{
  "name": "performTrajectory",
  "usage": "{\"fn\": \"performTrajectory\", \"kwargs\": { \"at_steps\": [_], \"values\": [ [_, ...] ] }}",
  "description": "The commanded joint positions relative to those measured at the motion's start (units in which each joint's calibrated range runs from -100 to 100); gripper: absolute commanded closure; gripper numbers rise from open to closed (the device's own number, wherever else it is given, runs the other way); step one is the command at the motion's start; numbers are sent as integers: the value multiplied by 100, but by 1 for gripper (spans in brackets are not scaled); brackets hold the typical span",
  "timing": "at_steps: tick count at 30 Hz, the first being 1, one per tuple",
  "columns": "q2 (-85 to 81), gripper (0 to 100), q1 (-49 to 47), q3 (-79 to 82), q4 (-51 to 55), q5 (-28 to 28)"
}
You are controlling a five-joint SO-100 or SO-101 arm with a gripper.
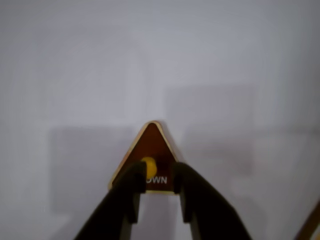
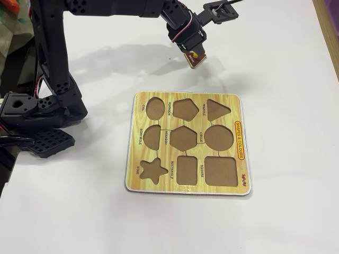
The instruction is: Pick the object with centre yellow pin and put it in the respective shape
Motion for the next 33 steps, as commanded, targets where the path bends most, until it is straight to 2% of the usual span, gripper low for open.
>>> {"fn": "performTrajectory", "kwargs": {
  "at_steps": [1,8,33],
  "values": [
    [-90,93,84,-54,-37,13],
    [245,93,-33,-180,-107,-18],
    [-90,93,-258,-54,-29,-55]
  ]
}}
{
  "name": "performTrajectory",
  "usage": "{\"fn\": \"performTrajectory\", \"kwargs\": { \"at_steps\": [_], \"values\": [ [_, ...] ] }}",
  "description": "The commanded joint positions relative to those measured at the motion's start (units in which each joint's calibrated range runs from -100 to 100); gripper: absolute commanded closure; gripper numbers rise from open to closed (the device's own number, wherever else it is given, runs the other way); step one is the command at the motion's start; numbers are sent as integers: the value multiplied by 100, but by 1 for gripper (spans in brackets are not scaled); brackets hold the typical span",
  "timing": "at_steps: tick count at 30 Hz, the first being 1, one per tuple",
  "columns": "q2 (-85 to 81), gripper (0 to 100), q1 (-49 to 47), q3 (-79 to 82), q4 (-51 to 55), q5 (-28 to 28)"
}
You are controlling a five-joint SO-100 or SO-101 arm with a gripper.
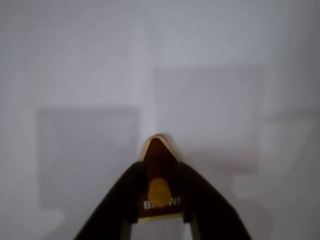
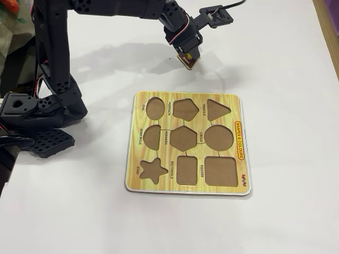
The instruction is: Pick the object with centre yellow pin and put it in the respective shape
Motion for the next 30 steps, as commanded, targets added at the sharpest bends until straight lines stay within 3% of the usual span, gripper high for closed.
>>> {"fn": "performTrajectory", "kwargs": {
  "at_steps": [1,30],
  "values": [
    [-365,93,-14,-45,-3,-24],
    [-340,93,-4,522,-3,-8]
  ]
}}
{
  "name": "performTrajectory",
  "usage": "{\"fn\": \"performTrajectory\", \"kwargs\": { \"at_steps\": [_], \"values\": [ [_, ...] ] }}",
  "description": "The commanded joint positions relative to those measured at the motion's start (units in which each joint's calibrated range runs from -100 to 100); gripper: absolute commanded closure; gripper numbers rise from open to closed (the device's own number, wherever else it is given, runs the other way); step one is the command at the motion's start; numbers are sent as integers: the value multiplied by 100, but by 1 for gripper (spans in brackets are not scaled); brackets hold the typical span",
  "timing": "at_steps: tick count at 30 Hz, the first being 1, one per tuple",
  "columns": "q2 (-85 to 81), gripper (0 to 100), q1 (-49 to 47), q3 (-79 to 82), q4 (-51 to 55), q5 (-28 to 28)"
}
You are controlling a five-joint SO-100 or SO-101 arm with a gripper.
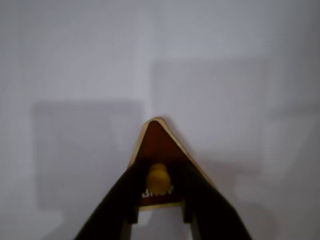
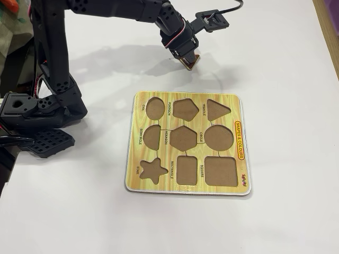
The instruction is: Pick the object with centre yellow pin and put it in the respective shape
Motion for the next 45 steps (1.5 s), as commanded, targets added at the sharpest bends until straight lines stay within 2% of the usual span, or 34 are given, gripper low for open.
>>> {"fn": "performTrajectory", "kwargs": {
  "at_steps": [1,29,34,38,45],
  "values": [
    [-228,93,-4,54,74,-8],
    [-295,96,123,18,39,49],
    [-329,96,562,-18,74,65],
    [-454,96,992,-36,48,358],
    [-747,96,1714,-27,74,347]
  ]
}}
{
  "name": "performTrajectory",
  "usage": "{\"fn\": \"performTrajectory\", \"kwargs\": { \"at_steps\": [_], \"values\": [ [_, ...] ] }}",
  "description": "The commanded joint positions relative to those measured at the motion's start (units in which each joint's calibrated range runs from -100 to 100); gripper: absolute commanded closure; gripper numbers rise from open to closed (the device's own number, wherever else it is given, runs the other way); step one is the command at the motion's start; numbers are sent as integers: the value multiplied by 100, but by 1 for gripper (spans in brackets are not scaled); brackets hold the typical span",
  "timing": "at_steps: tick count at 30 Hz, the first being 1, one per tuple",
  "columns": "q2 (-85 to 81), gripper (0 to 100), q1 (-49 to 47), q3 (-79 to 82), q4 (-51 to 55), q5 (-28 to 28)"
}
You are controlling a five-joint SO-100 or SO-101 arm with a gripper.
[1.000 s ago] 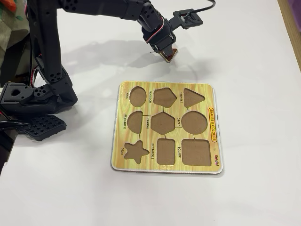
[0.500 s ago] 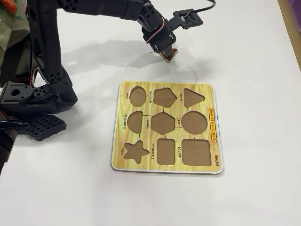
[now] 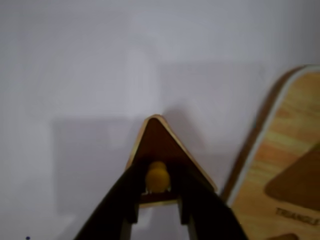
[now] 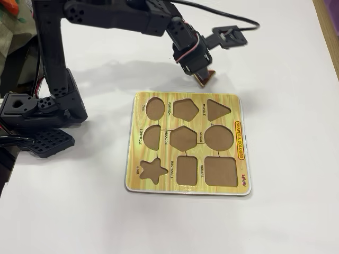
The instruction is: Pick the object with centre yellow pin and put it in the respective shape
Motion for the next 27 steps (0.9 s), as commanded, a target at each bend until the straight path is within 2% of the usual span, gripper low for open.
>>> {"fn": "performTrajectory", "kwargs": {
  "at_steps": [1,20,23,27],
  "values": [
    [-395,96,437,-90,-55,20],
    [-395,96,2116,-387,-37,15],
    [-395,96,2175,-351,-37,9],
    [-386,96,2107,-270,-29,-273]
  ]
}}
